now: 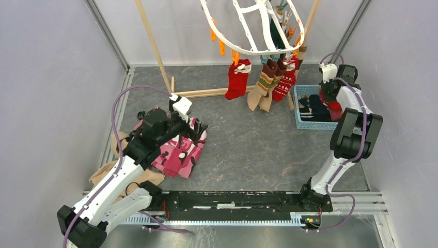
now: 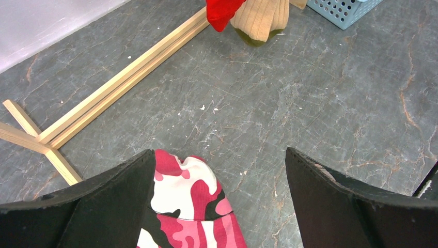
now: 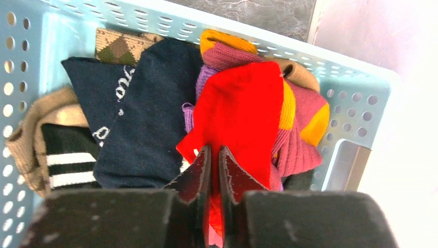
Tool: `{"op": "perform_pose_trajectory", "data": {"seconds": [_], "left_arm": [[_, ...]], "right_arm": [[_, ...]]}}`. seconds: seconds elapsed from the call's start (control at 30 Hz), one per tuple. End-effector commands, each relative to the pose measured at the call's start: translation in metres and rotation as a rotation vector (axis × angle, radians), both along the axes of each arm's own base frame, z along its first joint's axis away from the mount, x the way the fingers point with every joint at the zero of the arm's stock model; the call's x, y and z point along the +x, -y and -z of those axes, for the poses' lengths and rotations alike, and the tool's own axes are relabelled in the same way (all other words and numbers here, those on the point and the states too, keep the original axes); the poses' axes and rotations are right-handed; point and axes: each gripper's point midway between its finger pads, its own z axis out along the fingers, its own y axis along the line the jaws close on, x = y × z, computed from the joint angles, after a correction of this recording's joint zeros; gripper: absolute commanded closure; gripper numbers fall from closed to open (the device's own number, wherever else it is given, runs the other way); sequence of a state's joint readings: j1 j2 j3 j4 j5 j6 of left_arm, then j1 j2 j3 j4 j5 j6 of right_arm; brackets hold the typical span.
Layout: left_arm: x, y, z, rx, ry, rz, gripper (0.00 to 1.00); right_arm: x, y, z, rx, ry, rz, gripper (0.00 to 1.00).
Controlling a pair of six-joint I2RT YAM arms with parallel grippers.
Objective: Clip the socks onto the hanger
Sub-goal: Pick up the sock from the bin.
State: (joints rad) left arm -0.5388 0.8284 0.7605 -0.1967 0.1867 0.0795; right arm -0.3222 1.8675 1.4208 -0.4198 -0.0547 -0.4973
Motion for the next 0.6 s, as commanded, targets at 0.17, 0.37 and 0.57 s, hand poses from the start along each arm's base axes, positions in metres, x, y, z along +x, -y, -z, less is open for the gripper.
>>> {"op": "perform_pose_trajectory", "data": {"seconds": [0.17, 0.37, 0.57], "left_arm": [[0.0, 0.004, -0.003, -0.033, 0.002, 0.015, 0.0], [-0.001, 0.007, -0.002, -0.048, -0.01, 0.038, 0.0], [0.001, 0.007, -0.005, -0.08, -0.018, 0.031, 0.0]], "right_arm": [[-0.011, 0.008, -0.126, -0.054, 0.335, 0.003, 1.0], [-0.032, -0.009, -0.216, -0.046, 0.564, -0.057, 1.0], [-0.049, -0.059, -0.263, 0.059, 0.693, -0.239, 1.0]]}}
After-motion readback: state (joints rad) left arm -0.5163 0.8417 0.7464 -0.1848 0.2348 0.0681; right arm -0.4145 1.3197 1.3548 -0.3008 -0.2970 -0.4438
